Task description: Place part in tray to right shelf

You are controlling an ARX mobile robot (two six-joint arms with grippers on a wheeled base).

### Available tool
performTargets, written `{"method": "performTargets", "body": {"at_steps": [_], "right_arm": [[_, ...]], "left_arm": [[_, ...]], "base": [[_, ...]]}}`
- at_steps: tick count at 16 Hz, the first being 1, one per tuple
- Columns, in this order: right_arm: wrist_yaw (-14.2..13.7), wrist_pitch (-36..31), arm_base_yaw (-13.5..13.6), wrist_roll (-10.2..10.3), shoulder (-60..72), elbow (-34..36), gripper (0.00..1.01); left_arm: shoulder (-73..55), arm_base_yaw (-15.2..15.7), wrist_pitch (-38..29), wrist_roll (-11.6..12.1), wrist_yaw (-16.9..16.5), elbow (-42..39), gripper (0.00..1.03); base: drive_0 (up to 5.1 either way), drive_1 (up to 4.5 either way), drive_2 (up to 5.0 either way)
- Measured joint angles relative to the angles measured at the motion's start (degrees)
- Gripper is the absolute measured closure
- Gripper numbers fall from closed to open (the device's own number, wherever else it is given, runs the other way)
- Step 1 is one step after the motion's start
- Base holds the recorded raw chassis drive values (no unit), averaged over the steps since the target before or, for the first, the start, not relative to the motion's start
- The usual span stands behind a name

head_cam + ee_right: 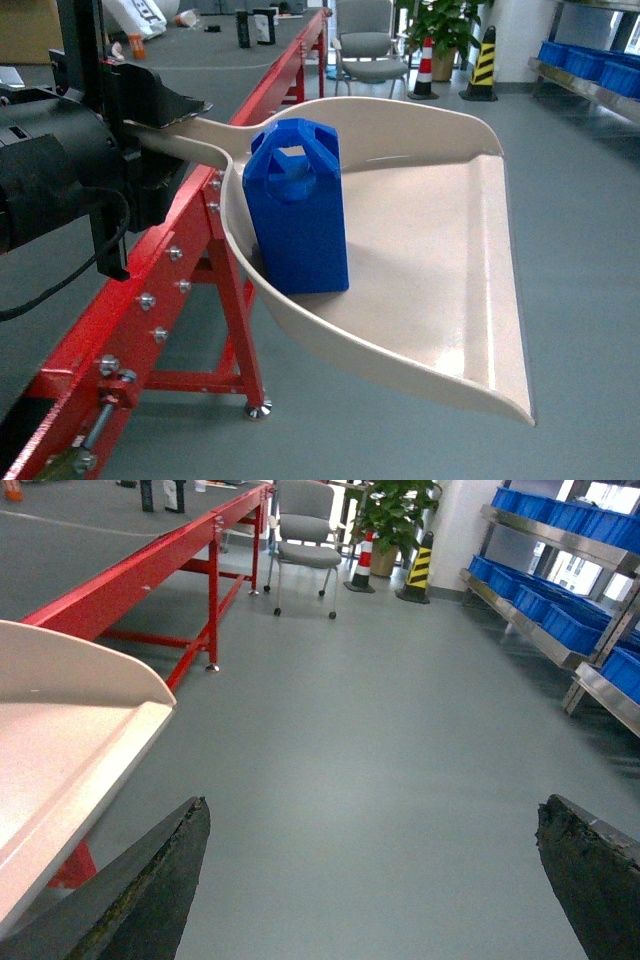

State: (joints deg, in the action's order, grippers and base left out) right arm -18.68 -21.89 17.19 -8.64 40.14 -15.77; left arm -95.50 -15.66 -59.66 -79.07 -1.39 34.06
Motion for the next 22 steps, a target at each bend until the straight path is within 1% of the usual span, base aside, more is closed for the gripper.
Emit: {"method": "performTargets", "body": {"at_steps": [22], "right_arm": [[0.00, -0.11, 0.00, 0.00, -0.09, 0.00, 0.03]], "left_arm": [[-0.02, -0.15, -0.33, -0.04, -0.07, 0.00, 0.84]], "base": [[4.9, -2.37, -2.4]]}}
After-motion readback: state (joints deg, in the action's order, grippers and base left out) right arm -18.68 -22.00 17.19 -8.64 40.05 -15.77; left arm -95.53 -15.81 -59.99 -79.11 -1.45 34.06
